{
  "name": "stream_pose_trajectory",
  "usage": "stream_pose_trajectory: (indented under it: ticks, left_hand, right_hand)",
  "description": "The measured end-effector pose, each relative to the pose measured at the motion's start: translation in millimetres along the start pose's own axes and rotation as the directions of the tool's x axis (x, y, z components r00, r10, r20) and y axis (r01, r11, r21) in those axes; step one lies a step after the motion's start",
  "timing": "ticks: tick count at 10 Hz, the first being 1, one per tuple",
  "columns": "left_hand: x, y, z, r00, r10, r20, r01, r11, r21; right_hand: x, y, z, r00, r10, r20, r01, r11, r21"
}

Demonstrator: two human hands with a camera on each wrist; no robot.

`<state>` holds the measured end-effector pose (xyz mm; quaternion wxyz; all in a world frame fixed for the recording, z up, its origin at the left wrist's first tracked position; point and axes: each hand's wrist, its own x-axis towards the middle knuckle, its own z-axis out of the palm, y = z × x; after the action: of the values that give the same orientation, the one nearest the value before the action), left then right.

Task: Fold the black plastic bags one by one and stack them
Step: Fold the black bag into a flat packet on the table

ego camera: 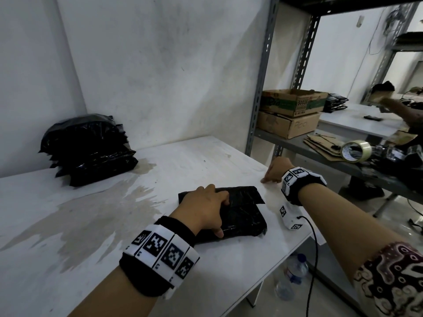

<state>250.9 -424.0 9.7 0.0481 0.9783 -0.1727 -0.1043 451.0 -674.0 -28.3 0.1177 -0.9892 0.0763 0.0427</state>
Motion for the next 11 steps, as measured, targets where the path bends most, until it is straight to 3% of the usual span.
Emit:
stream_pose_trajectory:
  ticks: [4,10,11]
  left_hand:
    - [0.5,0.3,0.4,1.0,-0.007,-0.011,0.007,1.0,-0.004]
    - [-1.8,-2.8,2.6,1.0,0.002,-0.024,-0.003,0.999,-0.032]
    - [-2.2,-3.2,2.6,1.0,0.002,-0.023,-0.003,0.999,-0.036]
  right_hand:
    - [0.0,7.9,2.4,0.999,0.04,0.031,-0.043,0.996,0.074]
    - [0.6,0.6,4.2,0.992,0.107,-0.065,-0.112,0.991,-0.068]
    - [4.3,4.5,6.2,0.993,0.12,-0.009,-0.12,0.99,-0.073]
